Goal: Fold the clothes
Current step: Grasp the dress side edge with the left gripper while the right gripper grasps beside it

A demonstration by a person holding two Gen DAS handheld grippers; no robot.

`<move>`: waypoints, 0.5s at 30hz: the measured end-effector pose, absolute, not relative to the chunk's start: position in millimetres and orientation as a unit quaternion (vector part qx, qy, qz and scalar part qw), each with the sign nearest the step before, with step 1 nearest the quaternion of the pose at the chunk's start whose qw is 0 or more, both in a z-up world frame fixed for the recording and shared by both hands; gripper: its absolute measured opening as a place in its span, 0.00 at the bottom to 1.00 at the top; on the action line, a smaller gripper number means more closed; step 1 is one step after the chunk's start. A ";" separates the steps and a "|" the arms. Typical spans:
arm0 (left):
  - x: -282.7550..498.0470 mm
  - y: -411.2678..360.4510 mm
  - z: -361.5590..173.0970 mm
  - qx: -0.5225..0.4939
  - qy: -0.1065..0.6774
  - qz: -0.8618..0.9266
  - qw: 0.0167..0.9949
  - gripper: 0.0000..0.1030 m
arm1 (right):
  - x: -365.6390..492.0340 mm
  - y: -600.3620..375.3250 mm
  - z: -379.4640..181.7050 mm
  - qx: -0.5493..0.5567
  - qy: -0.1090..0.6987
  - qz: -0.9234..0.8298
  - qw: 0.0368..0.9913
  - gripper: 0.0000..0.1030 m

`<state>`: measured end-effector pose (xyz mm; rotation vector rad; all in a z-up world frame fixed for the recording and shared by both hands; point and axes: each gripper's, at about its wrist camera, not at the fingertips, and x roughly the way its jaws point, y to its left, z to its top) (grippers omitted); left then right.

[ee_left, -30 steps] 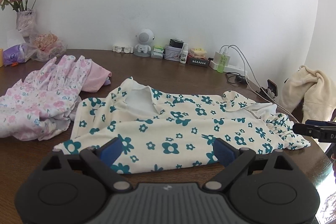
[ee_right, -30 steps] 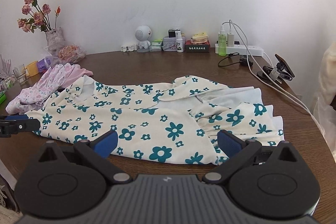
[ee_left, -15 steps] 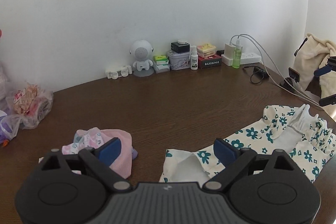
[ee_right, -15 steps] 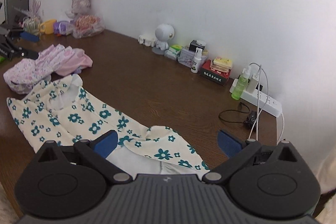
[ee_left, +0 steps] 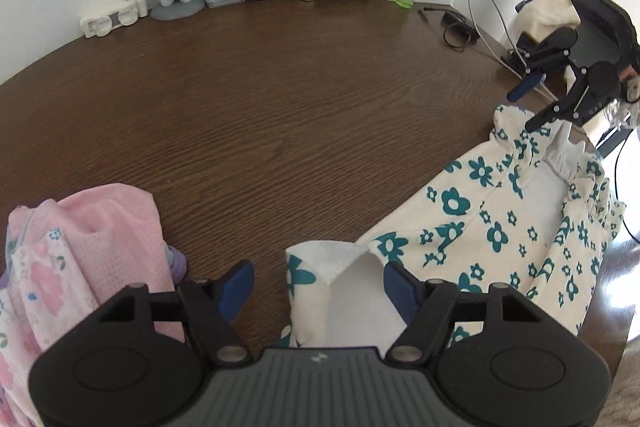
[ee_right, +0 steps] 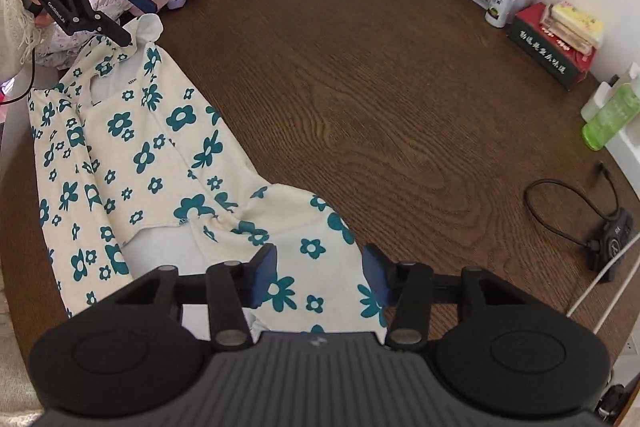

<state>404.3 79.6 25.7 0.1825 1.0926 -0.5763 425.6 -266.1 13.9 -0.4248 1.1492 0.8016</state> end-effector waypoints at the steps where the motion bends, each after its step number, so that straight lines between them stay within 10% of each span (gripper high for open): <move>1: 406.2 77.3 23.6 0.095 0.515 -0.279 0.805 0.68 | 429.6 -265.5 11.0 -0.192 0.529 0.373 0.738 0.47; 9: 415.1 68.5 13.7 0.139 0.530 -0.293 0.784 0.54 | 447.7 -257.0 -2.9 -0.186 0.547 0.406 0.709 0.35; 13: 418.2 66.3 11.9 0.141 0.531 -0.298 0.781 0.06 | 452.9 -255.3 -5.9 -0.187 0.552 0.409 0.702 0.29; 15: 413.9 61.6 13.2 0.154 0.523 -0.296 0.784 0.05 | 452.8 -253.9 -5.7 -0.191 0.552 0.408 0.702 0.17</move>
